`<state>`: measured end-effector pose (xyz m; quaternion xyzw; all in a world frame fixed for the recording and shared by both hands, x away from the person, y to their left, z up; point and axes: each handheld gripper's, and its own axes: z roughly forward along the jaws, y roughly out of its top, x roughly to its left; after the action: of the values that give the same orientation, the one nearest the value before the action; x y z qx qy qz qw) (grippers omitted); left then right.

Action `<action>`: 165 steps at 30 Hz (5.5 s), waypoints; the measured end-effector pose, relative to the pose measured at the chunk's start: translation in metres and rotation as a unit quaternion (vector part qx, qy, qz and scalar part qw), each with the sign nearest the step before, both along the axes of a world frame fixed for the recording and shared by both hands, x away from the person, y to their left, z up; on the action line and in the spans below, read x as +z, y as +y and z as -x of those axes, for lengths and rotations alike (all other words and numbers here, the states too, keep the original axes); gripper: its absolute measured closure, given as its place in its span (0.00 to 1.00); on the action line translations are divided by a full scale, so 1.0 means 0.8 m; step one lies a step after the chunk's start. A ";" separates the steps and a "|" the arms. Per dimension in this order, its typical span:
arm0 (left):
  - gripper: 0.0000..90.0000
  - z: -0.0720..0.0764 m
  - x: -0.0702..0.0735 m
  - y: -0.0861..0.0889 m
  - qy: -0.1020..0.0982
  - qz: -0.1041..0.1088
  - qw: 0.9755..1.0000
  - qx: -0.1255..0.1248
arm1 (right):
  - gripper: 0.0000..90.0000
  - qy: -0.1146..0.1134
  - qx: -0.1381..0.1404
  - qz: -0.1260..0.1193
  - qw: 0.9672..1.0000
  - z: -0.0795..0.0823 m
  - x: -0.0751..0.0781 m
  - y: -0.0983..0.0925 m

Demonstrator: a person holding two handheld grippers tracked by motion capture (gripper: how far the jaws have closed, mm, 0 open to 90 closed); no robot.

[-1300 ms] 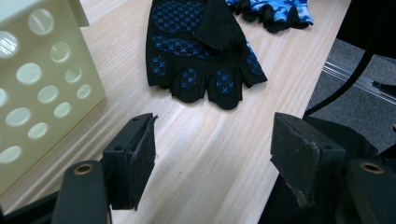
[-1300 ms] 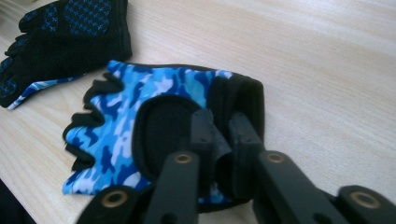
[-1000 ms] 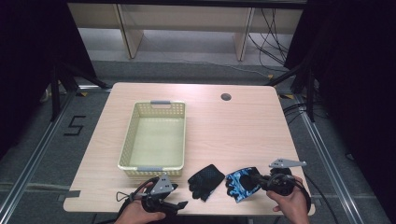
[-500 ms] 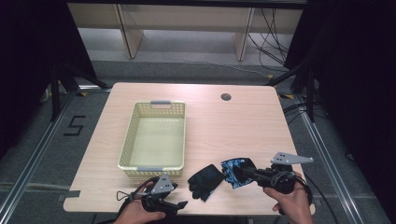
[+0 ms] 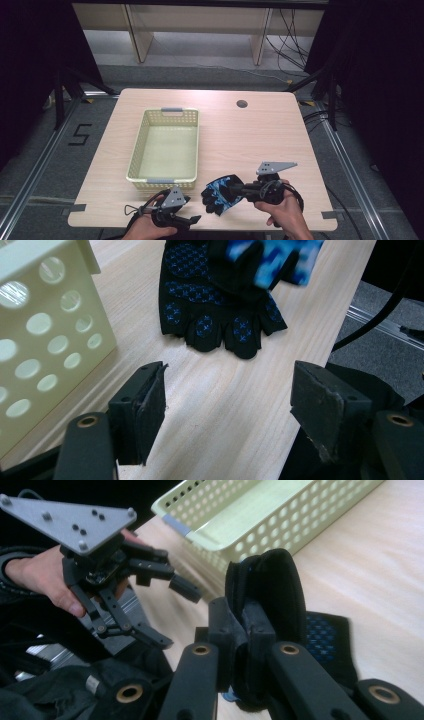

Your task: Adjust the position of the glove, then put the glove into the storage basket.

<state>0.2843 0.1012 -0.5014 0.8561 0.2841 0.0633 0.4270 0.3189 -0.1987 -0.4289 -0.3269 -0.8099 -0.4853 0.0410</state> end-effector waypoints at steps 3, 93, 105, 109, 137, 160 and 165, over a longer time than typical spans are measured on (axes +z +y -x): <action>0.34 -0.002 0.001 0.003 -0.008 -0.016 1.000 -0.008 | 0.96 0.030 0.009 -0.001 0.999 0.000 -0.006 0.009; 0.59 -0.016 -0.017 -0.057 -0.046 -0.070 0.996 -0.034 | 0.76 0.103 -0.062 0.102 0.987 -0.078 -0.093 -0.003; 0.89 -0.014 -0.017 -0.059 -0.070 -0.070 0.994 -0.053 | 0.94 0.110 -0.058 0.088 0.988 -0.070 -0.094 -0.007; 0.90 -0.016 -0.016 -0.058 -0.072 -0.071 0.994 -0.050 | 0.95 0.106 -0.054 0.076 0.990 -0.068 -0.096 -0.013; 0.91 -0.001 0.010 -0.039 -0.101 -0.067 0.990 -0.067 | 0.95 0.066 -0.070 0.022 0.995 -0.022 -0.061 -0.018; 0.91 0.007 0.056 -0.012 -0.131 -0.063 0.987 -0.072 | 0.95 0.015 -0.048 -0.001 0.999 0.009 -0.003 0.003; 0.91 0.002 0.072 -0.003 -0.130 -0.068 0.987 -0.069 | 0.95 -0.008 -0.034 -0.003 0.999 0.004 0.005 0.009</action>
<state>0.2829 0.0991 -0.4440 0.8851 0.1615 0.1642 0.4044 0.3159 -0.1915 -0.4246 -0.3504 -0.7972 -0.4912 0.0183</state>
